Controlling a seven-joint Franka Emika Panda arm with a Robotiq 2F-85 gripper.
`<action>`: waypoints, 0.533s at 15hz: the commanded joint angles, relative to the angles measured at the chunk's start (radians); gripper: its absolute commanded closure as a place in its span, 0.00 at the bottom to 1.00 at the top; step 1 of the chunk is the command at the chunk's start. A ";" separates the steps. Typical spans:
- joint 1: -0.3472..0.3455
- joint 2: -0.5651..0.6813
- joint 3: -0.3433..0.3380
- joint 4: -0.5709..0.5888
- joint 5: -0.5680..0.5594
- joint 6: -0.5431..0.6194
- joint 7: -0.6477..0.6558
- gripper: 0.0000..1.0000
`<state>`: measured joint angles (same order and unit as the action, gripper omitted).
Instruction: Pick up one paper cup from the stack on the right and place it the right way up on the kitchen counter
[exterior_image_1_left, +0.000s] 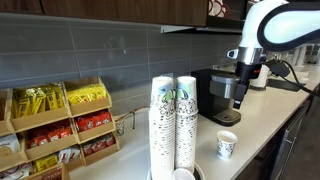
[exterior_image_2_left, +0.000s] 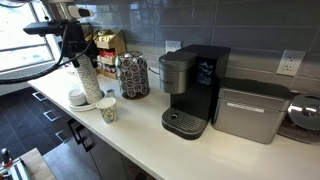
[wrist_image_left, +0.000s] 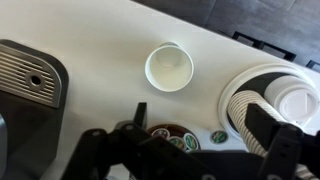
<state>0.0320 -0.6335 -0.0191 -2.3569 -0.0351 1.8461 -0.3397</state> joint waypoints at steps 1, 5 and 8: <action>0.011 0.017 0.018 0.035 0.012 -0.022 0.119 0.00; 0.021 0.010 0.019 0.029 -0.005 -0.004 0.133 0.00; 0.022 0.012 0.025 0.030 -0.004 -0.004 0.147 0.00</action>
<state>0.0430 -0.6223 0.0133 -2.3292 -0.0342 1.8444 -0.1983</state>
